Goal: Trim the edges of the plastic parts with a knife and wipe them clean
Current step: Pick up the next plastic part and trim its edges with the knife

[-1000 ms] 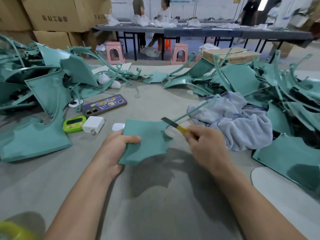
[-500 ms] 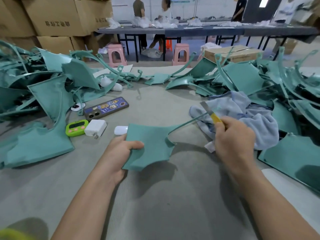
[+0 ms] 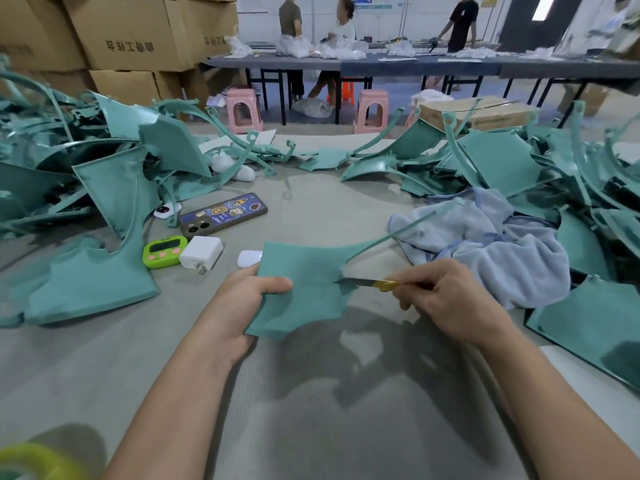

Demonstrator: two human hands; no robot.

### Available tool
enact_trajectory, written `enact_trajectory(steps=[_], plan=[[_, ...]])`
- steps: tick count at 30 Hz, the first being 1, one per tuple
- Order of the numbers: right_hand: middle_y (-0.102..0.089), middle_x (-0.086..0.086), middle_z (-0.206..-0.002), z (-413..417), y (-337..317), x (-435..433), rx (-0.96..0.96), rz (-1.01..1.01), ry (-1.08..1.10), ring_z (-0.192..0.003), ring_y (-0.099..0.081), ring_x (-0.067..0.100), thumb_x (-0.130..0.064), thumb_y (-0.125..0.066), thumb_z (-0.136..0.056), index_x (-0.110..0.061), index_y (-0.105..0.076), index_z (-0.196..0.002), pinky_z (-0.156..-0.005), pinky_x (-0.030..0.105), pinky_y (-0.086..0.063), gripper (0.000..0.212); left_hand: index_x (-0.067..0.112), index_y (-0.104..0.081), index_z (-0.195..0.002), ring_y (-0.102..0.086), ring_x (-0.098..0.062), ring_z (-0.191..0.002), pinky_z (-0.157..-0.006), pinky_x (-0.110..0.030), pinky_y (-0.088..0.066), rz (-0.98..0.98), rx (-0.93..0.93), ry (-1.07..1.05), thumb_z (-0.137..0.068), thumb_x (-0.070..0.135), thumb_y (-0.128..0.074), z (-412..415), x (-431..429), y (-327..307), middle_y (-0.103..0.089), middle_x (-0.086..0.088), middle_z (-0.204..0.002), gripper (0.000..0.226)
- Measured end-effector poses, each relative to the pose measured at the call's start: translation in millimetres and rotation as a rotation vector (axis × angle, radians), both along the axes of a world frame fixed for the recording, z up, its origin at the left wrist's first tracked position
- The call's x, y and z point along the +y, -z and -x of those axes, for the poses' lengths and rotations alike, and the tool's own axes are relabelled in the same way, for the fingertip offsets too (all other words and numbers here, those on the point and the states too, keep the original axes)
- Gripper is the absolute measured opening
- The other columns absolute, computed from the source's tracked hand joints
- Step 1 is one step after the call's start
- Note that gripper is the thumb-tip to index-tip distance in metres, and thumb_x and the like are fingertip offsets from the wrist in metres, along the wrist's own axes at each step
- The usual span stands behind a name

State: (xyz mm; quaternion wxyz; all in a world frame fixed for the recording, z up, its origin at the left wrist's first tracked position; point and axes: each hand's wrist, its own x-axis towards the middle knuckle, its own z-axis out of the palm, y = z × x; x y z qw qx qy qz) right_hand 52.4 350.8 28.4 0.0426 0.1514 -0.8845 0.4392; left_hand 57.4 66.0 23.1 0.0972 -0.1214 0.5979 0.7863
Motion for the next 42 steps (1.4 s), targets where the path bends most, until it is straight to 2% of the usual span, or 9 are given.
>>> enact_trajectory(steps=[7, 12, 15, 17, 21, 28, 33, 38, 42], plan=[[-0.069, -0.012, -0.066, -0.8, 2.6, -7.7, 0.019, -0.118, -0.007, -0.055, -0.053, 0.001, -0.019, -0.072, -0.092, -0.048, -0.075, -0.09, -0.057, 0.021, -0.043, 0.029, 0.015, -0.081, -0.088, -0.076, -0.032, -0.081, -0.061, -0.037, -0.061, -0.016, -0.018, 0.033, -0.085, -0.004, -0.057, -1.0, -0.5, -1.0, -0.077, -0.017, -0.102, 0.031], [-0.071, -0.012, -0.068, -0.2, 4.8, -9.7, 0.084, -0.021, 0.049, -0.057, -0.057, 0.002, -0.02, -0.071, -0.092, -0.049, -0.074, -0.097, -0.059, 0.016, -0.046, 0.029, 0.009, -0.075, -0.105, -0.075, -0.032, -0.08, -0.058, -0.036, -0.06, -0.047, -0.05, 0.011, -0.085, -0.002, -0.059, -1.0, 0.6, 0.2, -0.076, -0.018, -0.105, 0.028], [-0.07, -0.012, -0.066, 0.6, 3.5, -8.5, 0.028, -0.11, -0.019, -0.054, -0.054, 0.003, -0.017, -0.071, -0.092, -0.037, -0.08, -0.09, -0.058, 0.015, -0.044, 0.023, 0.008, -0.073, -0.109, -0.075, -0.033, -0.083, -0.063, -0.037, -0.061, -0.042, -0.055, 0.008, -0.086, -0.002, -0.058, -1.8, -0.8, -1.4, -0.076, -0.018, -0.106, 0.03], [-0.07, -0.011, -0.066, 0.9, 2.7, -4.2, 0.031, -0.042, -0.001, -0.053, -0.053, 0.002, -0.012, -0.07, -0.093, -0.037, -0.08, -0.088, -0.055, 0.012, -0.042, 0.027, 0.007, -0.072, -0.11, -0.075, -0.031, -0.077, -0.057, -0.033, -0.059, -0.053, -0.061, -0.023, -0.087, -0.002, -0.057, -1.9, 0.6, -2.9, -0.077, -0.017, -0.103, 0.029], [-0.069, -0.002, -0.067, -0.4, 7.4, -11.1, 0.111, 0.164, 0.116, -0.053, -0.053, 0.014, -0.016, -0.068, -0.093, -0.033, -0.077, -0.088, -0.056, 0.026, -0.048, 0.02, 0.006, -0.069, -0.116, -0.073, -0.023, -0.067, -0.052, -0.025, -0.055, -0.115, -0.11, -0.12, -0.089, 0.002, -0.058, 0.4, 5.1, -4.0, -0.077, -0.013, -0.098, 0.03], [-0.067, -0.001, -0.067, -7.6, 18.0, -33.9, 0.116, 0.072, 0.047, -0.057, -0.058, 0.025, -0.024, -0.065, -0.095, -0.03, -0.074, -0.089, -0.048, 0.034, -0.048, 0.012, 0.006, -0.066, -0.112, -0.072, -0.017, -0.056, -0.046, -0.02, -0.055, -0.304, -0.198, -0.226, -0.091, 0.0, -0.059, 1.5, 6.7, -6.6, -0.077, -0.009, -0.078, 0.023], [-0.069, -0.01, -0.068, -8.6, 9.2, -28.6, 0.115, 0.096, -0.017, -0.051, -0.051, 0.002, -0.014, -0.068, -0.095, -0.04, -0.076, -0.098, -0.051, 0.016, -0.043, 0.027, 0.004, -0.066, -0.104, -0.072, -0.019, -0.055, -0.042, -0.02, -0.051, -0.283, -0.214, -0.213, -0.091, -0.001, -0.06, -0.7, 9.0, -8.7, -0.077, -0.01, -0.078, 0.015], [-0.062, 0.002, -0.061, -6.1, 9.7, -31.2, 0.065, 0.146, 0.112, -0.046, -0.04, 0.006, -0.018, -0.067, -0.094, -0.024, -0.075, -0.084, -0.047, 0.021, -0.036, 0.014, 0.006, -0.066, -0.101, -0.071, -0.016, -0.054, -0.043, -0.019, -0.051, -0.237, -0.206, -0.177, -0.091, 0.0, -0.059, -1.6, 10.9, -10.8, -0.077, -0.008, -0.076, 0.013], [-0.058, 0.001, -0.056, -5.8, 4.2, -27.4, 0.055, 0.274, 0.05, -0.049, -0.039, 0.005, -0.021, -0.067, -0.09, -0.028, -0.078, -0.082, -0.05, 0.021, -0.034, 0.015, 0.006, -0.067, -0.103, -0.071, -0.017, -0.054, -0.045, -0.018, -0.051, -0.221, -0.2, -0.155, -0.091, 0.0, -0.058, -2.8, 10.8, -12.1, -0.077, -0.008, -0.076, 0.016]])
